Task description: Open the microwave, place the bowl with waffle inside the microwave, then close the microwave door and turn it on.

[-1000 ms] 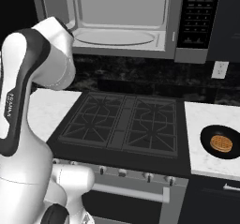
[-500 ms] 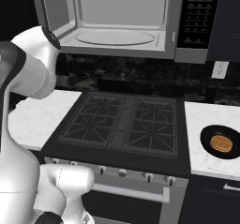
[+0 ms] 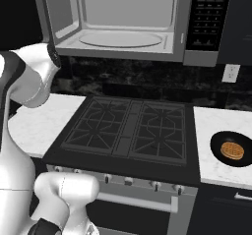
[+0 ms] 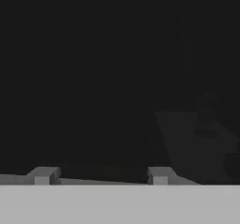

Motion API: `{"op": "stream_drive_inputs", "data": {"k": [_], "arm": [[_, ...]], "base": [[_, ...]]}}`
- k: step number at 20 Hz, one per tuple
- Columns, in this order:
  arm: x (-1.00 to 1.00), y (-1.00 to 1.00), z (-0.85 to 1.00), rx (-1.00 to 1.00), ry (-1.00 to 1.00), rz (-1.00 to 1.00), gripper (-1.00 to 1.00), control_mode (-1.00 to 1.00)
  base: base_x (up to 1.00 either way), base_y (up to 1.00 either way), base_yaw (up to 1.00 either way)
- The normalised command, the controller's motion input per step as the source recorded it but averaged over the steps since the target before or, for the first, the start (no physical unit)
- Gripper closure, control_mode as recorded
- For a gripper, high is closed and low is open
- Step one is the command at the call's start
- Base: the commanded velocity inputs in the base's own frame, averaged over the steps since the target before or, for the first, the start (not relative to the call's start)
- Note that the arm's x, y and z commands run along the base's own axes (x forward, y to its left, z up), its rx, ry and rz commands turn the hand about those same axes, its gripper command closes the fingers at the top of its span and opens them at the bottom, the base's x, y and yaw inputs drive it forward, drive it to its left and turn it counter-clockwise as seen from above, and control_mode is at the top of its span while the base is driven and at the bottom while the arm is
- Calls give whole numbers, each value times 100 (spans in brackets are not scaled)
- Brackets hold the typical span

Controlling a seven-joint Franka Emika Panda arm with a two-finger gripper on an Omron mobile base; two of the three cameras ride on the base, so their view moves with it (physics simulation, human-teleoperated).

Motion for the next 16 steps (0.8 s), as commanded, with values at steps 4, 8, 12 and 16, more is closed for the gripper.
{"op": "stream_drive_inputs", "data": {"k": [4, 8, 12, 16], "arm": [[23, 46, 0, 4, 1, -12, -100, -100], [-11, -17, 5, 0, 10, -34, -100, -100], [-23, -90, 14, 0, 38, -47, -100, -100], [-4, -100, 8, 0, 47, -48, -100, -100]], "base": [[0, 0, 0], [0, 0, 0], [0, 0, 0], [0, 0, 0]]}}
